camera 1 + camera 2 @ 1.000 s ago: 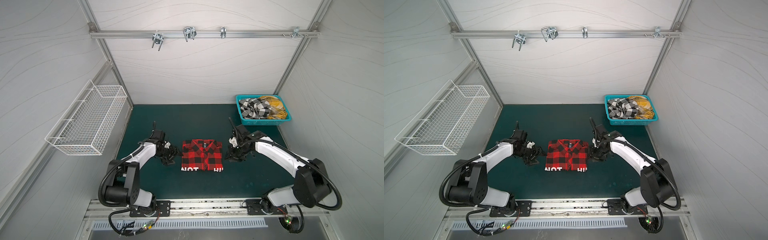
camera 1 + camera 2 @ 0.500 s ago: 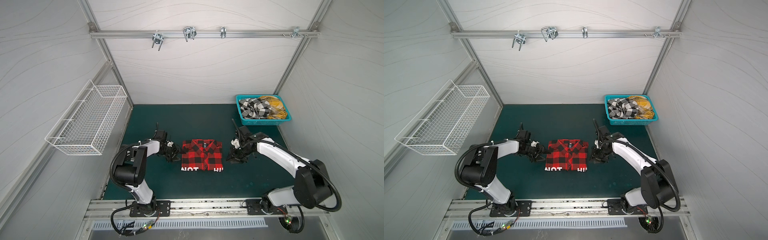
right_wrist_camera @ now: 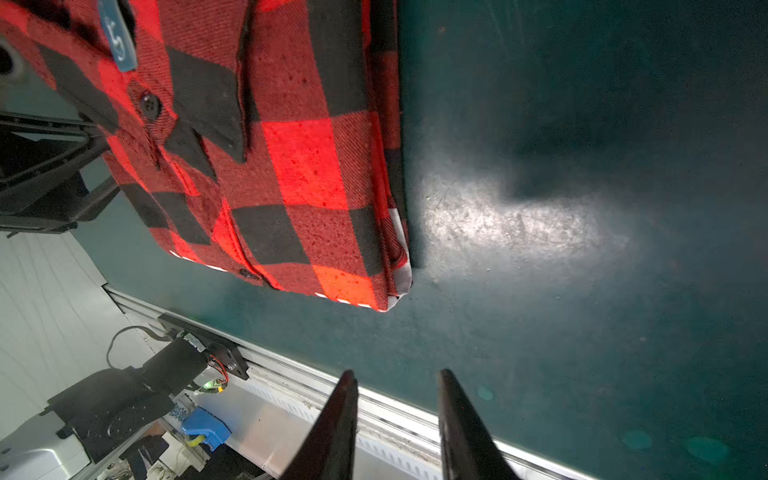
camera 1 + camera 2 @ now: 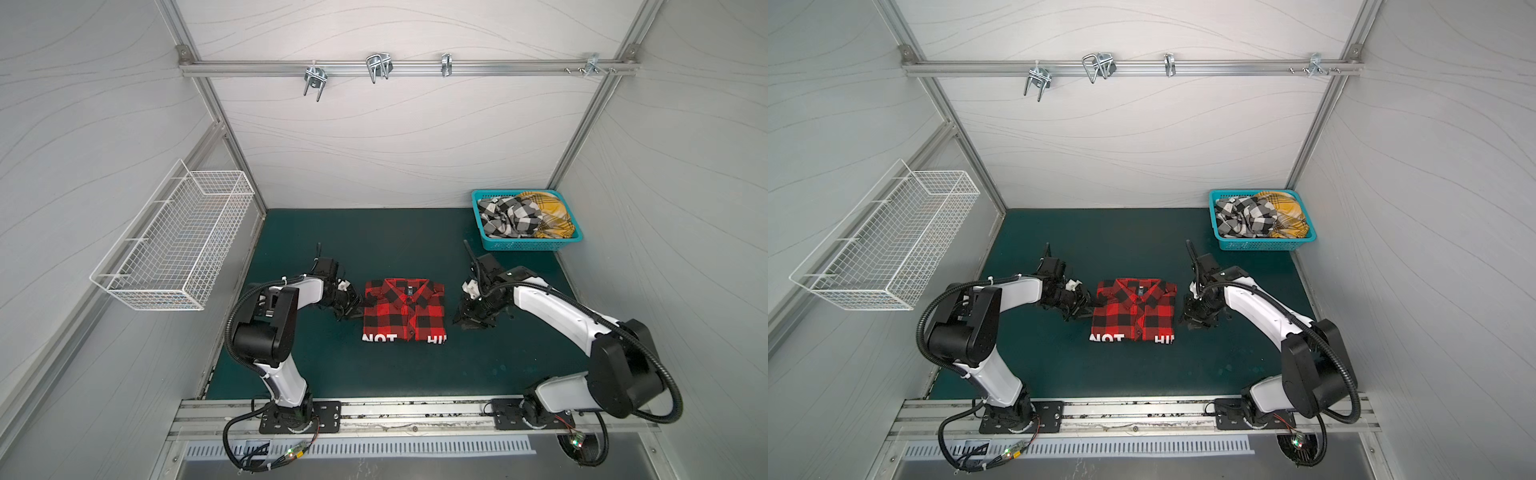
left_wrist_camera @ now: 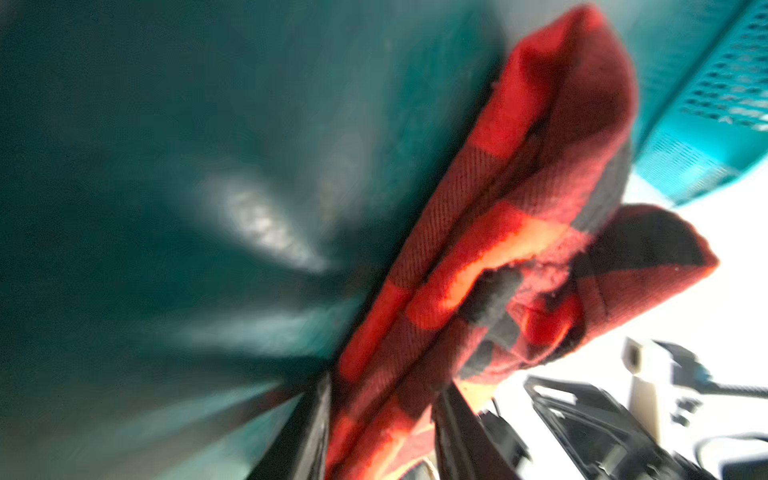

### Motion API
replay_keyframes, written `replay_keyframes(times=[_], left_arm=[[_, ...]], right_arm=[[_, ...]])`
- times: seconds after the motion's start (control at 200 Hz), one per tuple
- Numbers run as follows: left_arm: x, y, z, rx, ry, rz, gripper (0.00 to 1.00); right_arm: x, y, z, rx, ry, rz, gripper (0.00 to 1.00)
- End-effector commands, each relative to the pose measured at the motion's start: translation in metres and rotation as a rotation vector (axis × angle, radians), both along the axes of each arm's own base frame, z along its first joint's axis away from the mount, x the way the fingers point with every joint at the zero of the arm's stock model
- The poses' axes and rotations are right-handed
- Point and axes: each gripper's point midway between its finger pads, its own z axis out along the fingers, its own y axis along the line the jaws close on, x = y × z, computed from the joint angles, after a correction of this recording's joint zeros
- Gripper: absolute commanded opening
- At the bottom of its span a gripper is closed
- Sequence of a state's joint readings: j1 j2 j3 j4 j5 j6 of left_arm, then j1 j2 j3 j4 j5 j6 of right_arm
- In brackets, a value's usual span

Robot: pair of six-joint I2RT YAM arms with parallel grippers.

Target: Fold and stack the long sleeve shirts

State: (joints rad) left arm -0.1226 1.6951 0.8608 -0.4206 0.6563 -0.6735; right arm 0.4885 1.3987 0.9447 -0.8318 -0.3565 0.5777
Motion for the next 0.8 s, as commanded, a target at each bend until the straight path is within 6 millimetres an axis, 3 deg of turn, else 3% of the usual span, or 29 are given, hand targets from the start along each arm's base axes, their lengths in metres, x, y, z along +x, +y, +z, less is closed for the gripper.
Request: replay_keyframes(times=[0.0,0.095,0.14,0.325,0.45,0.795], left_arm=[[0.010,0.028,0.034,0.199,-0.087,-0.019,0.31],[0.026,0.022,0.069,0.176,-0.154,-0.007,0.20],[0.034,0.009,0.081,0.146,-0.179,-0.021,0.17],[0.050,-0.063,0.088,0.071,-0.183,-0.177,0.04],[0.062,-0.078,0.073,0.040,-0.150,-0.167,0.00],[0.085,-0.075,0.010,0.132,-0.043,-0.146,0.00]], right_arm=[[-0.003,-0.004,0.007,0.004,-0.010,-0.003,0.35],[-0.002,-0.001,0.005,0.010,-0.002,-0.001,0.32],[-0.001,0.000,0.004,0.013,0.000,-0.002,0.30],[0.002,0.003,0.009,0.027,-0.006,-0.009,0.25],[-0.001,-0.001,0.011,0.012,-0.010,-0.003,0.25],[-0.010,-0.009,0.013,-0.001,-0.011,-0.008,0.25]])
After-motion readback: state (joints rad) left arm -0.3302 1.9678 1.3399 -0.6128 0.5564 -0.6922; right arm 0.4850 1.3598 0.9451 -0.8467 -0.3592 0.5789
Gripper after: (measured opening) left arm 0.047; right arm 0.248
